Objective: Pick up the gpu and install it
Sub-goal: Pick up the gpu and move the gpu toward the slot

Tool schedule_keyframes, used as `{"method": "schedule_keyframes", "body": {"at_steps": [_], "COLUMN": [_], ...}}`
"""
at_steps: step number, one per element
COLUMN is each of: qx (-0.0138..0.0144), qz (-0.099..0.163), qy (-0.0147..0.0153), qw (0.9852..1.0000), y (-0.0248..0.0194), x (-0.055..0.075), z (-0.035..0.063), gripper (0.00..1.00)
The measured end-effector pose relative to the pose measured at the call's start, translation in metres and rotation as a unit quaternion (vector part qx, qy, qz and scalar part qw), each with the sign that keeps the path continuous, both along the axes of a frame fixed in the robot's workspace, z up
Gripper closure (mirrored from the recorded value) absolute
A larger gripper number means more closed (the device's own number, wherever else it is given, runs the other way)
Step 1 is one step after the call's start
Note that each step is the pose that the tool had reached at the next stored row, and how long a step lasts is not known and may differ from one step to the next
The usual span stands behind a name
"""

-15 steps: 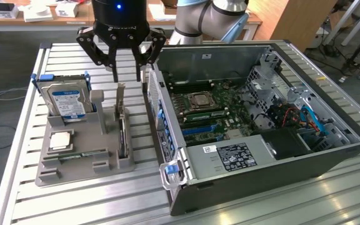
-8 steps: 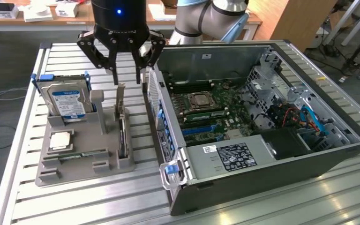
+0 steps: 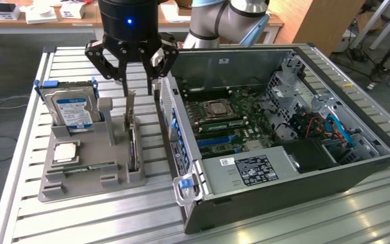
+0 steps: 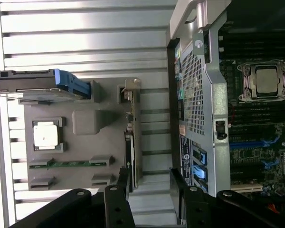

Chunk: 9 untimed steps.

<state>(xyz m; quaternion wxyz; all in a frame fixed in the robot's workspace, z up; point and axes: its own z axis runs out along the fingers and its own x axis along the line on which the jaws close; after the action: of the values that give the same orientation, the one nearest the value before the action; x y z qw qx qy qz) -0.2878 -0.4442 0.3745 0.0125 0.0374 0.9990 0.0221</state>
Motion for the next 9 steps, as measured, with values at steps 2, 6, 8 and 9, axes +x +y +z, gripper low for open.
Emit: {"method": "schedule_keyframes", "body": {"at_steps": [2, 6, 8, 9], "qx": [0.0, 0.0, 0.0, 0.0], "qz": [0.0, 0.0, 0.0, 0.0], "qy": [-0.0001, -0.0012, -0.0012, -0.0012], "qw": [1.0, 1.0, 1.0, 1.0], "y": [0.0, 0.0, 0.0, 0.0], "x": [-0.0003, -0.0078, -0.0078, -0.0078], "z": [-0.0001, -0.0003, -0.0003, -0.0003], "gripper": [0.53, 0.53, 0.53, 0.53]}}
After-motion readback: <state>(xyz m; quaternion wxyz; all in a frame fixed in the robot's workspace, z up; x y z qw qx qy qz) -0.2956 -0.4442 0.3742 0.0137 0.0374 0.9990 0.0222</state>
